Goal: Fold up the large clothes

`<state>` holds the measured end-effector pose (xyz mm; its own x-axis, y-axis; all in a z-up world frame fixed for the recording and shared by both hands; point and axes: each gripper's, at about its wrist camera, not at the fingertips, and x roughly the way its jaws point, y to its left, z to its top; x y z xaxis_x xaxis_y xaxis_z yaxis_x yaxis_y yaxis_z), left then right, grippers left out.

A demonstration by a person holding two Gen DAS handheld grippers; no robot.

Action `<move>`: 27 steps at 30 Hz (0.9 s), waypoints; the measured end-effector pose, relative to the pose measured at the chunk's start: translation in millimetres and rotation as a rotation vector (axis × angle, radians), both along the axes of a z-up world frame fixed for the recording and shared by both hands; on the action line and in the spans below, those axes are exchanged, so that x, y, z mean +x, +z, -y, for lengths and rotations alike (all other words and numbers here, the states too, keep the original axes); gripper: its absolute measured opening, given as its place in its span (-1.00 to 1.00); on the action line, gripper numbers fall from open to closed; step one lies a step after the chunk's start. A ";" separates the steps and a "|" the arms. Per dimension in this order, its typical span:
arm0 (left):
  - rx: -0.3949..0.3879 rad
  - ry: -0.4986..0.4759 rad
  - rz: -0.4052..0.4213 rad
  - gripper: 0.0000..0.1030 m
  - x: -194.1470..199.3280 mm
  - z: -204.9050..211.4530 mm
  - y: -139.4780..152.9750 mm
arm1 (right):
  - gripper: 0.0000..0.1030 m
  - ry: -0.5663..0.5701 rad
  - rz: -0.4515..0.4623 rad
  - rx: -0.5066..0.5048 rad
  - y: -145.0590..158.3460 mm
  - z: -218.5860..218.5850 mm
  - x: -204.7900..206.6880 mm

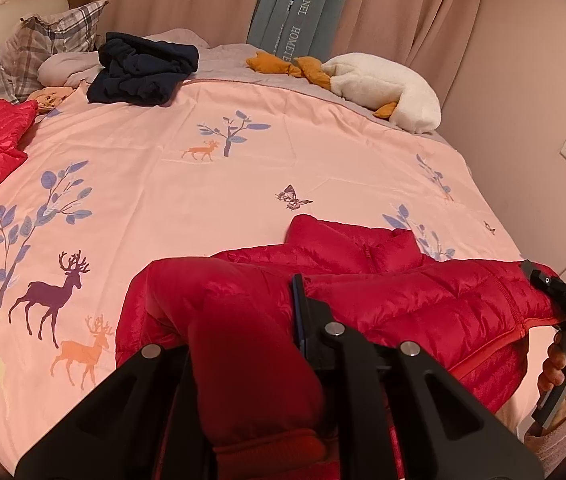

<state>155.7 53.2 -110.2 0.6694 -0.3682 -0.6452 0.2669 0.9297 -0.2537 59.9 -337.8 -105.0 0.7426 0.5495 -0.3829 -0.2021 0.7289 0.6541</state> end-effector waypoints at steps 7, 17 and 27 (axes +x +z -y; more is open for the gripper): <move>0.024 0.007 -0.008 -0.76 10.1 6.3 -6.9 | -0.68 -0.011 -0.024 -0.002 -9.2 1.6 12.0; 0.047 0.016 -0.026 -0.74 25.0 13.5 -16.9 | -0.68 -0.021 -0.052 -0.011 -18.4 2.6 27.3; 0.064 0.022 -0.046 -0.74 37.2 18.2 -26.2 | -0.68 -0.030 -0.079 -0.018 -26.7 2.8 41.1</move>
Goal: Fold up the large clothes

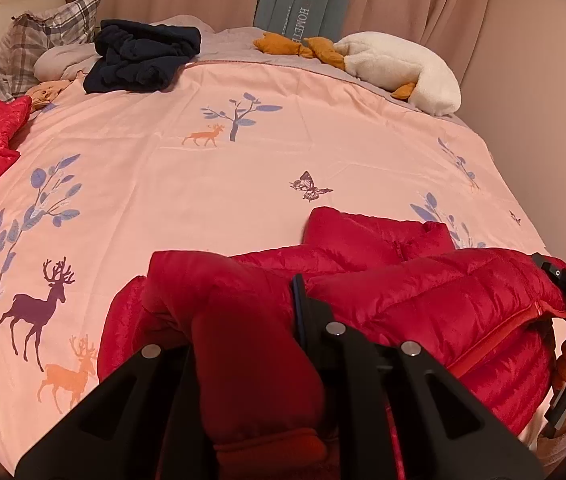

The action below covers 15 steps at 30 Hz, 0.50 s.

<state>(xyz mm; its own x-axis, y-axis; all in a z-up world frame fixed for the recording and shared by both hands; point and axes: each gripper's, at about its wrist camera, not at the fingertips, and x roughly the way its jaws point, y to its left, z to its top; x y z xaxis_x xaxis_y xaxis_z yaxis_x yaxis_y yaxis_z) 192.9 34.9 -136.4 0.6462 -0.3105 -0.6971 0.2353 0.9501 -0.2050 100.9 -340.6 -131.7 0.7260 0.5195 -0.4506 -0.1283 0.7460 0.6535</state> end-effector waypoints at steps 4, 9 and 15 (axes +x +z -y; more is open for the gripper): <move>0.004 0.001 -0.010 -0.73 4.2 1.8 -3.7 | -0.68 -0.005 -0.012 -0.003 -3.6 -0.7 5.4; 0.002 0.001 -0.026 -0.72 10.3 2.8 -8.0 | -0.68 -0.006 -0.028 -0.001 -9.7 0.2 11.9; 0.008 0.001 -0.037 -0.69 15.7 5.1 -12.1 | -0.68 -0.009 -0.046 -0.001 -15.4 -0.2 18.2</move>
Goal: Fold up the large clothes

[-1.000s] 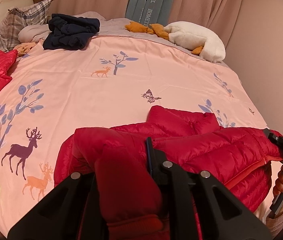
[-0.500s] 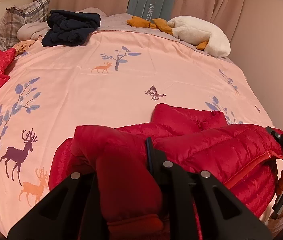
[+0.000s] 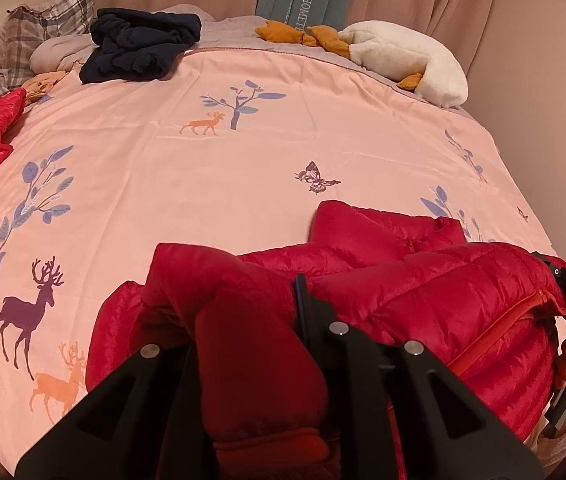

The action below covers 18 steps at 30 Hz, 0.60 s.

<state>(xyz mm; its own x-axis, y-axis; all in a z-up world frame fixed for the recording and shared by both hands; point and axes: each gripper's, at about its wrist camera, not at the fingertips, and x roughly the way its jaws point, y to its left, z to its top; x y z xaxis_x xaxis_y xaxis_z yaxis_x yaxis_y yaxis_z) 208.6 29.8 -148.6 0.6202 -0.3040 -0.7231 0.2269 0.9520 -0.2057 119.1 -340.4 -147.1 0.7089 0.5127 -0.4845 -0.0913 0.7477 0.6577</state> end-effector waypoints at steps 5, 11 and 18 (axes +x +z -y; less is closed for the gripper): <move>0.004 0.001 -0.010 -0.69 4.6 1.5 -3.7 | -0.68 -0.001 -0.014 -0.003 -4.4 -0.5 5.8; 0.001 0.000 -0.027 -0.68 10.8 3.2 -8.6 | -0.68 -0.001 -0.027 -0.004 -8.6 -0.2 12.7; 0.004 0.000 -0.041 -0.68 17.4 5.2 -12.2 | -0.68 0.000 -0.042 -0.009 -12.9 0.0 18.7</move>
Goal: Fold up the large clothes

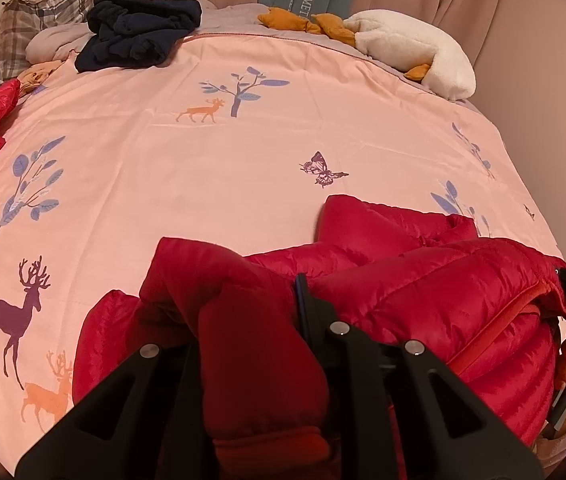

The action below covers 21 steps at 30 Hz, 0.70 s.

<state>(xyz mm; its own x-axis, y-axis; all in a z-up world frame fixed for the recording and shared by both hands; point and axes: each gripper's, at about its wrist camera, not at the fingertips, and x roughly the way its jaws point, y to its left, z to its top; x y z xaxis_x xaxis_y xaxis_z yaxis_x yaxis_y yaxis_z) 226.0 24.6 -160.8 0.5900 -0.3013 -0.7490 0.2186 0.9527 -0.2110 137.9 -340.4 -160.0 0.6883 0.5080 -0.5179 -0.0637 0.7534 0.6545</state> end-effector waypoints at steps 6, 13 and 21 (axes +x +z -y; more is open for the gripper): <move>-0.007 0.002 -0.009 -0.68 3.5 -0.4 -3.3 | -0.68 -0.001 -0.009 -0.002 -3.0 -0.4 3.7; -0.006 0.002 -0.012 -0.68 6.4 -0.4 -4.9 | -0.68 -0.006 -0.016 0.002 -6.6 -0.9 4.6; -0.004 0.001 -0.011 -0.68 6.9 -0.7 -5.2 | -0.68 -0.010 -0.018 -0.001 -6.6 -1.7 4.3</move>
<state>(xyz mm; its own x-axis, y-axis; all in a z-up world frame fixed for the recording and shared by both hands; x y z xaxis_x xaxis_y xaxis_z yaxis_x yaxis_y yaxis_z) 232.9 25.3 -166.0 0.5824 -0.3038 -0.7540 0.2150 0.9521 -0.2175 142.2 -338.7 -166.5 0.6842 0.5004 -0.5305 -0.0442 0.7546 0.6546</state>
